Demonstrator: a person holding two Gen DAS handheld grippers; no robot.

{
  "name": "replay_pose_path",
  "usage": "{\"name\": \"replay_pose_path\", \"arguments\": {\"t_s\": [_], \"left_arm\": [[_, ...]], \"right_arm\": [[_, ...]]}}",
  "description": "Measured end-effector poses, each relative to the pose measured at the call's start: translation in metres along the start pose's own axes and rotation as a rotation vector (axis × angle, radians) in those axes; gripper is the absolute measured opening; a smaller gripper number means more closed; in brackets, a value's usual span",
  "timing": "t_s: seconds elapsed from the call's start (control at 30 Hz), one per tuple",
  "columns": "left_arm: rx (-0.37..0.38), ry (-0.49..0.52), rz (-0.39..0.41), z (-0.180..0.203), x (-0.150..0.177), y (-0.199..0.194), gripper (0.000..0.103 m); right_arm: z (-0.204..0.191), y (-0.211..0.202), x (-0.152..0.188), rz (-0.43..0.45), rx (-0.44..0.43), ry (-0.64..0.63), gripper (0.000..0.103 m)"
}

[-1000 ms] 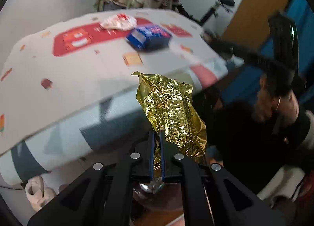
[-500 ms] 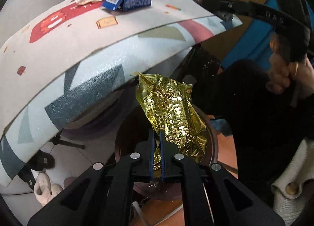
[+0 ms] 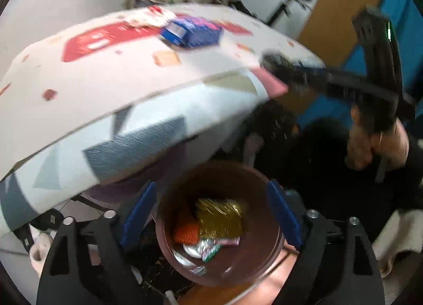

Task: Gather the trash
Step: 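Lower the foil and Face packet into the brown bin with both grippers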

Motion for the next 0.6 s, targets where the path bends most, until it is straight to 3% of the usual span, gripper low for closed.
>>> {"name": "replay_pose_path", "arguments": {"t_s": [0.37, 0.6], "left_arm": [[-0.222, -0.042, 0.201, -0.019, -0.001, -0.066, 0.095], [-0.279, -0.093, 0.244, -0.024, 0.008, -0.077, 0.096]], "right_arm": [[-0.021, 0.016, 0.027, -0.094, -0.010, -0.066, 0.041], [-0.036, 0.027, 0.045, -0.142, 0.012, -0.158, 0.042]]}}
Point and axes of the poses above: each gripper's, at about its wrist camera, not at the fingertips, and y roughly the way its jaws point, z to its right, x to its underside, the point moved 4 cm from there along y, roughly the way its jaws point, and after that the axes turned 12 degrees about y, right-handed, at the moved point
